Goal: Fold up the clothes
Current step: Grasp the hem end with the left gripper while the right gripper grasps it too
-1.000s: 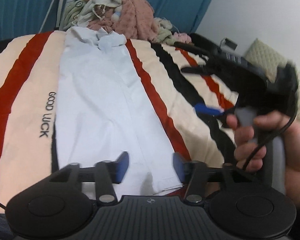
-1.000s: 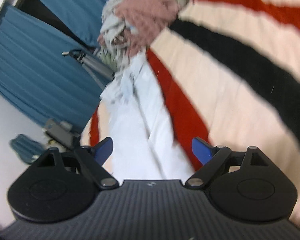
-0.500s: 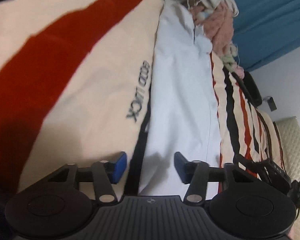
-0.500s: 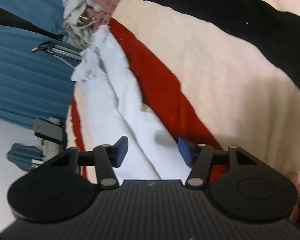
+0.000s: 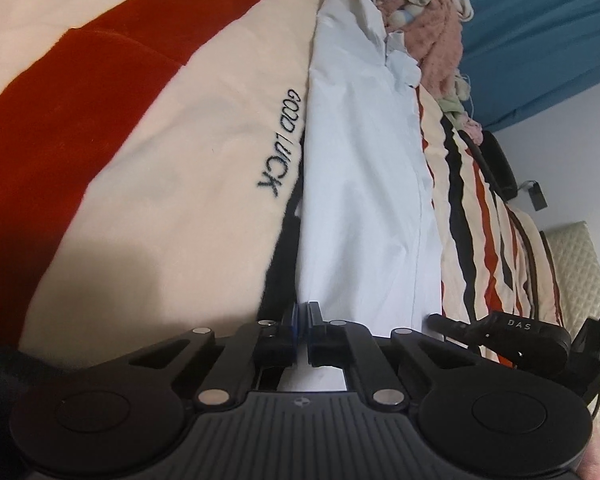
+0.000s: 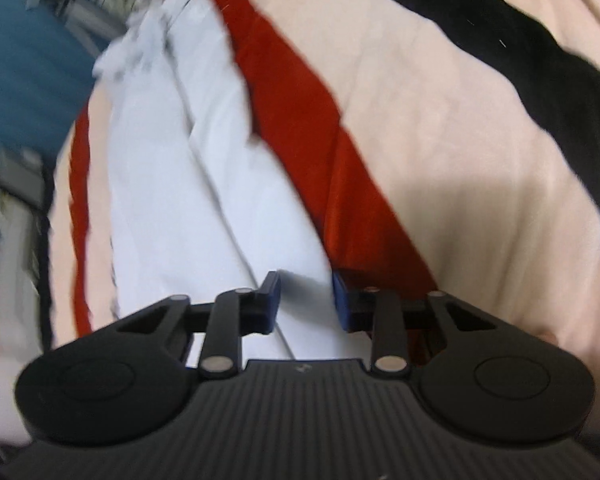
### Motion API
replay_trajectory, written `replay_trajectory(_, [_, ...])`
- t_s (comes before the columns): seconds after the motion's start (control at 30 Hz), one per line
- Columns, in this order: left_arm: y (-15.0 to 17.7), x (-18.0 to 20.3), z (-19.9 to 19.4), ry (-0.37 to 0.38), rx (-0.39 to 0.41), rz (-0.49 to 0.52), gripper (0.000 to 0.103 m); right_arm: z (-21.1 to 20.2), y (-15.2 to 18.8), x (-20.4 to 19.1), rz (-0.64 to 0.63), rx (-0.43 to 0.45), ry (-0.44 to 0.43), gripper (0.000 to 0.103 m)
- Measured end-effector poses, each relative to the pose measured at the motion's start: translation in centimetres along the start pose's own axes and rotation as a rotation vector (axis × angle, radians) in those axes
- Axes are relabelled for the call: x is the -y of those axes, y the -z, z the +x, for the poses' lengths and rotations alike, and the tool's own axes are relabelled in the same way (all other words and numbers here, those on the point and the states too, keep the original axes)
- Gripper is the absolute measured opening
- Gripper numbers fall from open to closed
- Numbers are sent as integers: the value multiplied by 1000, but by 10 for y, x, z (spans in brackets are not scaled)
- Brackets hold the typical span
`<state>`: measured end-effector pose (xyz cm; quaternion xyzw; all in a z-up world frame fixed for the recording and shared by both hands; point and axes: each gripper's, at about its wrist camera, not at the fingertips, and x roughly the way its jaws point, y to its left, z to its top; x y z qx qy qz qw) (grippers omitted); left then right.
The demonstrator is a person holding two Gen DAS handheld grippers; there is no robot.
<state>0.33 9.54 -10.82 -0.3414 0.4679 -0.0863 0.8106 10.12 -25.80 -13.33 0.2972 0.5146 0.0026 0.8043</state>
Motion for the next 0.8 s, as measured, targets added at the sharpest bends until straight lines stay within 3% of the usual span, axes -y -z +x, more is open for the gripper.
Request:
replay_trajectory(0.07, [2,2,4,-7,-19,6,13,-2,7,-8,-50,-14,32,27])
replay_trajectory(0.13, [4,3,9,-10,-39,14,26,0,13,-9,-60,-31,54,28])
replay_trajectory(0.3, [8,8,18,3,-82,32,40,2,20,-12,-93,-58,96,27])
replay_trajectory(0.6, [16,14,32,32,-128,38,39,6,31,-29,-244,-155,163,28])
replay_trajectory(0.7, [18,15,36,41,-131,33,27,1,39,-29,-268,-176,148,27])
replay_trajectory(0.8, [17,12,37,44,-119,13,18,-7,42,-27,-275,-137,142,15])
